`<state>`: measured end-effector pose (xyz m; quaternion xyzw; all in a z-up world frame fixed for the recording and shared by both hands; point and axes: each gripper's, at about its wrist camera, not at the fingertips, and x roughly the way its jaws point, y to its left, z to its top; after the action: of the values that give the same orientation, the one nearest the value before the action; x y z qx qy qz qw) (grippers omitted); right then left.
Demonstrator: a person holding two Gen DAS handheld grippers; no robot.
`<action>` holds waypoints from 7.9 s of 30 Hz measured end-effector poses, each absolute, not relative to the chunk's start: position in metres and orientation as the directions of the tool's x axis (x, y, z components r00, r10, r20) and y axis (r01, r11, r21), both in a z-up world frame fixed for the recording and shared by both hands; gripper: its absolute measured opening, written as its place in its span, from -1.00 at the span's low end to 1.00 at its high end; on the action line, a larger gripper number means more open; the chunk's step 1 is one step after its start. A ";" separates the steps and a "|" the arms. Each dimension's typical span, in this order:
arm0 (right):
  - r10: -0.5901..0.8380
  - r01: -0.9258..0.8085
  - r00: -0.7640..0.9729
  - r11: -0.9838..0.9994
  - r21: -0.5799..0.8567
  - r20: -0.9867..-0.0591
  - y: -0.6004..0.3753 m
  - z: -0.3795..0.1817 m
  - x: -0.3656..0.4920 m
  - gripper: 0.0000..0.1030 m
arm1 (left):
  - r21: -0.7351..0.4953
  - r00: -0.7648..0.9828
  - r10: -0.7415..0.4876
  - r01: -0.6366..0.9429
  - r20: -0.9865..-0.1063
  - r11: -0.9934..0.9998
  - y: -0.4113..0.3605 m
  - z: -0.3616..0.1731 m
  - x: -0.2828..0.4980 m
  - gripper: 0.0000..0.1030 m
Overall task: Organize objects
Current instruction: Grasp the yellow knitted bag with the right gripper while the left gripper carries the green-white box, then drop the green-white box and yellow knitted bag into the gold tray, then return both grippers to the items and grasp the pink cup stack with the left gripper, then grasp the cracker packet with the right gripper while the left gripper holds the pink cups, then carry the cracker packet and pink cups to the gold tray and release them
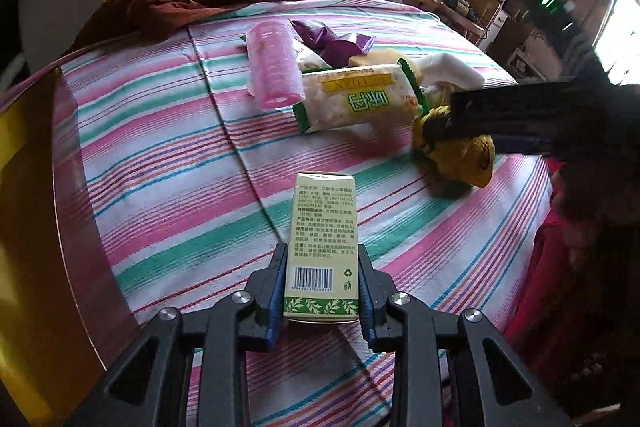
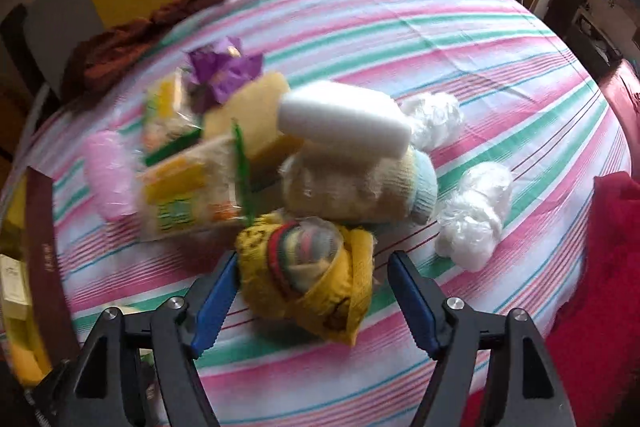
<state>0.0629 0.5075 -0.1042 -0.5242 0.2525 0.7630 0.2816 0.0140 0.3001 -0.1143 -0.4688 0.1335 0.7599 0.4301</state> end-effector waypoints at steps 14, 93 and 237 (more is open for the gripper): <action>-0.033 -0.557 -0.390 -0.788 0.264 -0.920 0.458 -0.098 0.078 -0.06 | -0.202 -0.218 0.559 -0.779 -0.800 -0.594 0.270 -0.101 0.023 -0.42; -0.071 -0.141 -0.629 -0.969 0.203 -0.774 0.283 -0.036 0.026 0.35 | -0.039 -0.706 0.310 -0.372 -0.636 -0.928 0.070 0.000 -0.003 0.47; -0.062 -0.100 -0.565 -0.985 0.143 -0.823 0.373 -0.038 -0.010 -0.02 | -0.305 -0.484 0.539 -0.481 -0.690 -0.822 0.087 -0.023 -0.025 -0.30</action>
<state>-0.0105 0.3730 -0.0377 -0.4664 0.0871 0.8802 0.0107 -0.0246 0.0869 -0.0231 -0.4127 -0.0349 0.8607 0.2961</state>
